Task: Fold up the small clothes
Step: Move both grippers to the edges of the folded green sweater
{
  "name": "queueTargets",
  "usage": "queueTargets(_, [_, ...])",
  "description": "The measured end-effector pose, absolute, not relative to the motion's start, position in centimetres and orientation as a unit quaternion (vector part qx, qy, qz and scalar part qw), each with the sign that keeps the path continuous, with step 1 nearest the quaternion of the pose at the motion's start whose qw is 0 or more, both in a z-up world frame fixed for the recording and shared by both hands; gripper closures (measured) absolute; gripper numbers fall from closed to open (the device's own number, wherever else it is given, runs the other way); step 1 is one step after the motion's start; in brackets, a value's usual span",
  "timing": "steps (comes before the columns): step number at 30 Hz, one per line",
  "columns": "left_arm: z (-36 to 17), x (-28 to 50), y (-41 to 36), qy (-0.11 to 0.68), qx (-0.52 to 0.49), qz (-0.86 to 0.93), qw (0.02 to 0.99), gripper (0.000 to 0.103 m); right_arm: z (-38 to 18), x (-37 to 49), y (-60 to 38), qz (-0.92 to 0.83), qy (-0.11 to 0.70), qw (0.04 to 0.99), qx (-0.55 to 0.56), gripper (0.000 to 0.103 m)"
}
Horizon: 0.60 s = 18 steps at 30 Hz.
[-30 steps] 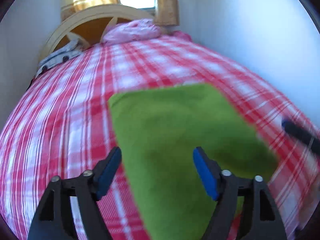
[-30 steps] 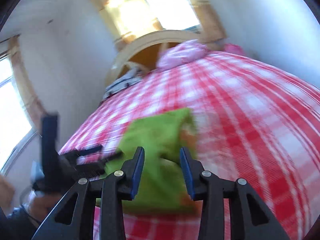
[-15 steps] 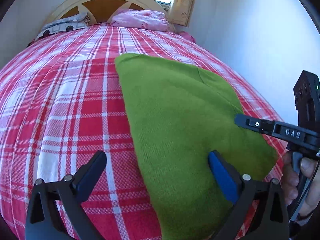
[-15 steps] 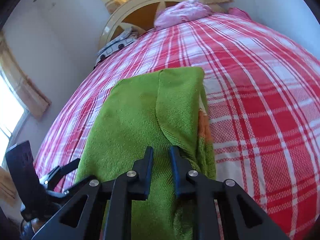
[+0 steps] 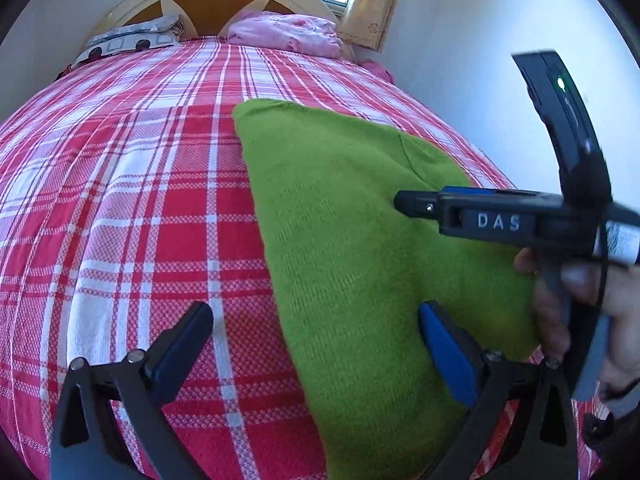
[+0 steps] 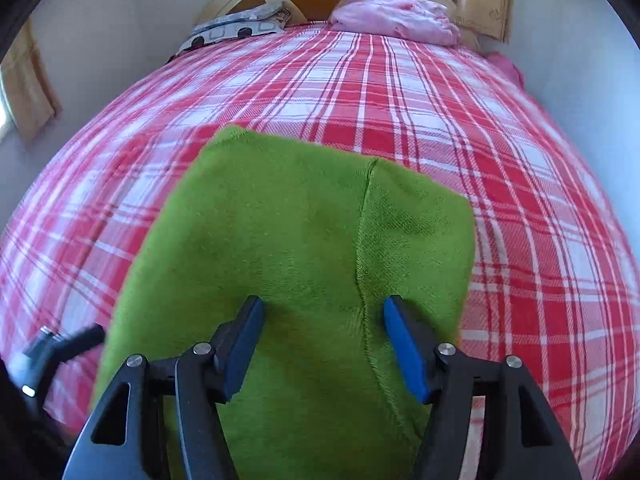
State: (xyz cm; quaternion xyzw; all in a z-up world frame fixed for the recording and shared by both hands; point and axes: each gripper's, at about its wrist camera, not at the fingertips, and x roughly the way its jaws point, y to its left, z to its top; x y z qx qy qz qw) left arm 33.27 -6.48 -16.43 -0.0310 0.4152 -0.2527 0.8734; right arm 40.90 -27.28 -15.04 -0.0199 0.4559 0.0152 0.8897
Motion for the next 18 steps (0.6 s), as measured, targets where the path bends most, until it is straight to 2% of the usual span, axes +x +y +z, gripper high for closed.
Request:
queueTargets(5, [-16.2, 33.0, -6.4, 0.407, -0.033, -0.263, 0.874, 0.0, -15.7, 40.1, -30.5, 0.005, 0.449, 0.893, 0.023, 0.04])
queueTargets(18, [-16.0, 32.7, -5.9, 0.403, -0.039, -0.265, 0.875, 0.0, -15.8, 38.2, -32.3, 0.023, 0.415, 0.908, 0.044, 0.04])
